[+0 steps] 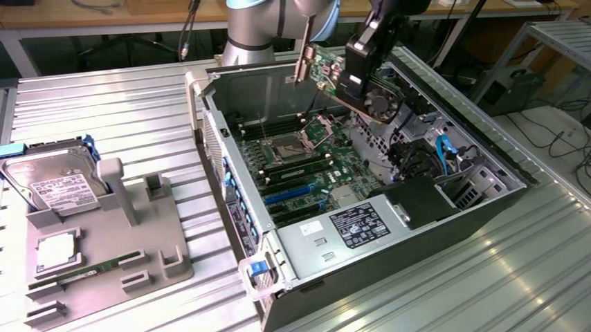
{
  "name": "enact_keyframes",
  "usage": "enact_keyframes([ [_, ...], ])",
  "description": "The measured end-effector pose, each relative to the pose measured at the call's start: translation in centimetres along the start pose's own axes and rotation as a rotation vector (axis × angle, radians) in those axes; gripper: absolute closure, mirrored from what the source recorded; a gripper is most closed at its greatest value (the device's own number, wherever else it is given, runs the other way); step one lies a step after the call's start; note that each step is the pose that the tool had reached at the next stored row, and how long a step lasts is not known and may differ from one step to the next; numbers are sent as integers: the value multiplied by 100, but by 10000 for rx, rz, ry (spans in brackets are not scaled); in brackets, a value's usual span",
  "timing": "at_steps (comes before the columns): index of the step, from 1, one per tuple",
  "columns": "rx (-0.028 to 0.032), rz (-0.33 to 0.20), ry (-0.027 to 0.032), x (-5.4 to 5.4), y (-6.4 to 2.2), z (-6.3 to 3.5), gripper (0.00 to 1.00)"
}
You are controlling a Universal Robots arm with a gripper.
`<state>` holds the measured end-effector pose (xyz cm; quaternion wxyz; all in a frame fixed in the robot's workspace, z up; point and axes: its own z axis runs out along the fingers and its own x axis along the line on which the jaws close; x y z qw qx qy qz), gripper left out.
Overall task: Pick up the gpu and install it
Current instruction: 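Insert the gpu into the slot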
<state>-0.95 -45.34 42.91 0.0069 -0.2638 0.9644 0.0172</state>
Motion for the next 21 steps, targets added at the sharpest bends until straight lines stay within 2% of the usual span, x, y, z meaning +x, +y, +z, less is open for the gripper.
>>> enact_keyframes([
  [13, -21, -974, 29, 0, 0, 1, 73],
  [17, -38, -1704, 50, 0, 0, 3, 73],
  [21, -46, -2044, 60, 0, 0, 4, 73],
])
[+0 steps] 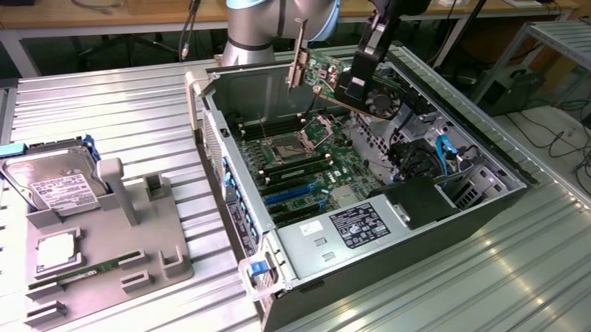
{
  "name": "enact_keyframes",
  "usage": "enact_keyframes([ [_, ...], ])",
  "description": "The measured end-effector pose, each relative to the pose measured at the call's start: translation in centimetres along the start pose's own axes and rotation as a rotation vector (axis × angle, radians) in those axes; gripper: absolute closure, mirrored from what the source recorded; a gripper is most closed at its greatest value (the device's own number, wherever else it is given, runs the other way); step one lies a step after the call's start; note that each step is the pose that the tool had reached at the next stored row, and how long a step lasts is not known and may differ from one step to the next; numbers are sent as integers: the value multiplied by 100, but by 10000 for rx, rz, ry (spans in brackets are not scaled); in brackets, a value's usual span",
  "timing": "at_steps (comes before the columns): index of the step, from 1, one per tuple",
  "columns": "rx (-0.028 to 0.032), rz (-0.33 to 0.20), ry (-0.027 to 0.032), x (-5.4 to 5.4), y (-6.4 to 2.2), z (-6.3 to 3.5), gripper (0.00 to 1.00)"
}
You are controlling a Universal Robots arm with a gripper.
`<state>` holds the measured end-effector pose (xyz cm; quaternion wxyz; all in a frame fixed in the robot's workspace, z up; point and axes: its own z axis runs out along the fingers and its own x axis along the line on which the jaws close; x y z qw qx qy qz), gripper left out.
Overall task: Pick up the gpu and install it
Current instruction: 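Insert the gpu into the slot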
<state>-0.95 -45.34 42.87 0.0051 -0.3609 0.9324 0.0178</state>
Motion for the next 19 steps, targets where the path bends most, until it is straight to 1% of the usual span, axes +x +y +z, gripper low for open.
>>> enact_keyframes([
  [15, -27, -1210, 36, 0, 0, 3, 73],
  [16, -29, -1332, 39, 0, 0, 4, 73],
  [17, -36, -1641, 48, 0, 0, 4, 73],
  [19, -40, -1807, 54, 0, 0, 5, 73],
])
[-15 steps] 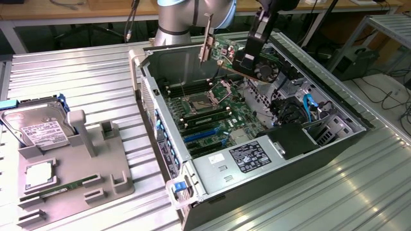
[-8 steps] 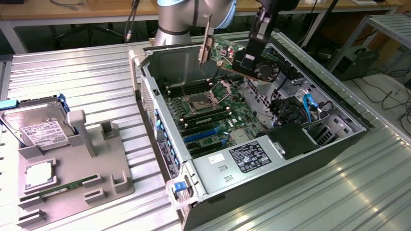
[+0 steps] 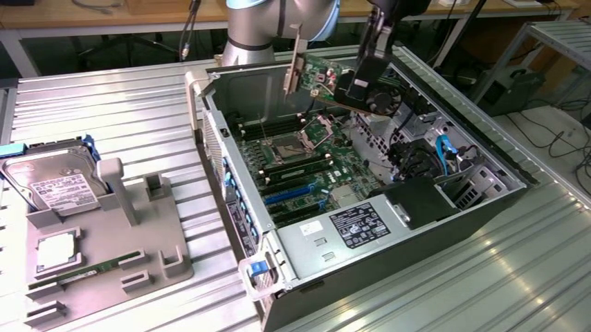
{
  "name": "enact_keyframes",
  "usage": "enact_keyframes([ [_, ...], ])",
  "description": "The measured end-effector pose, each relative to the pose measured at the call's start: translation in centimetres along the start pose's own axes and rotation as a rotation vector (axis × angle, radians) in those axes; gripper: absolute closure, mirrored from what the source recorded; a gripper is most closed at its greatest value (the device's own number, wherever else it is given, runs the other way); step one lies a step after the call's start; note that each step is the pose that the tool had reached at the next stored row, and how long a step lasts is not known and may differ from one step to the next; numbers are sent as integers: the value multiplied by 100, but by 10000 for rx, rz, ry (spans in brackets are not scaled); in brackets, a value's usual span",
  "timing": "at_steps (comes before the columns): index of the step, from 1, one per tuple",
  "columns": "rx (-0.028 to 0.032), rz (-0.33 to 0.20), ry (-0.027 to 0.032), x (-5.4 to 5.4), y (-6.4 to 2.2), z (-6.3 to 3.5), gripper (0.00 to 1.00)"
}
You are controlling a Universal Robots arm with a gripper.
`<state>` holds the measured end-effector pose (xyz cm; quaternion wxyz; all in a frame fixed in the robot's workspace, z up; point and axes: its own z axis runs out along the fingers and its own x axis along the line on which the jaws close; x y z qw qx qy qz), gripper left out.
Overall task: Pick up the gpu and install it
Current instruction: 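Insert the gpu into the slot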
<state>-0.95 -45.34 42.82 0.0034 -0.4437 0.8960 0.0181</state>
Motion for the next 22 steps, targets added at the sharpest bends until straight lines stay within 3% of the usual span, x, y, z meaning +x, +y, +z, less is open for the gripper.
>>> enact_keyframes([
  [22, -43, -1900, 56, 0, 0, 3, 73],
])
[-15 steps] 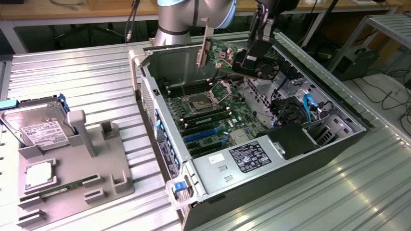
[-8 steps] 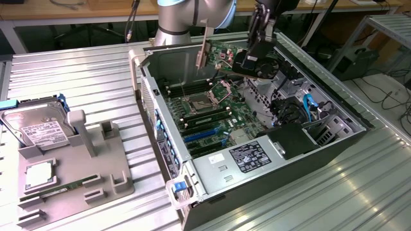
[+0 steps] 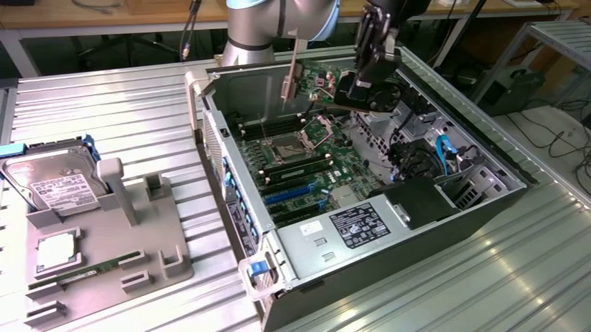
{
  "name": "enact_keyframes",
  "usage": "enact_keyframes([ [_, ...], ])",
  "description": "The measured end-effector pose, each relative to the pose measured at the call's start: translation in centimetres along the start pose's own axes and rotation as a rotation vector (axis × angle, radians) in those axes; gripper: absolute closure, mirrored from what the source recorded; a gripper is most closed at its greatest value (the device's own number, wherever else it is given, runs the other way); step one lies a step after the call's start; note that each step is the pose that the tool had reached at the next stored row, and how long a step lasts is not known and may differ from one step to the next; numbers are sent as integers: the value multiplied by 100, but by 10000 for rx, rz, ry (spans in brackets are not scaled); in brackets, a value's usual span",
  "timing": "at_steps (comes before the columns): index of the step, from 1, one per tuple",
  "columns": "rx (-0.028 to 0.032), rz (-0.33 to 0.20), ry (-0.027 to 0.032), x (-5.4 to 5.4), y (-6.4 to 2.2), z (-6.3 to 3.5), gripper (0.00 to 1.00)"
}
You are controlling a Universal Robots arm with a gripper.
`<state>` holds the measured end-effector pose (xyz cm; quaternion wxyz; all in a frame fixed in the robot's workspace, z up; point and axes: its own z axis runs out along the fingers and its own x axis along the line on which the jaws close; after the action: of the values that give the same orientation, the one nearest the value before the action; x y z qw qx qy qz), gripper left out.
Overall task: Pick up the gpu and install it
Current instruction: 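Insert the gpu into the slot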
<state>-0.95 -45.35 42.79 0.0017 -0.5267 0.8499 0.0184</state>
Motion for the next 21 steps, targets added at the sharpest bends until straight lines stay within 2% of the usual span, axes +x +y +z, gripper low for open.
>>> enact_keyframes([
  [6, -17, -768, 22, 0, 0, 2, 73],
  [14, -34, -1538, 45, 0, 0, 4, 73],
  [21, -58, -2594, 76, 0, 0, 7, 73],
])
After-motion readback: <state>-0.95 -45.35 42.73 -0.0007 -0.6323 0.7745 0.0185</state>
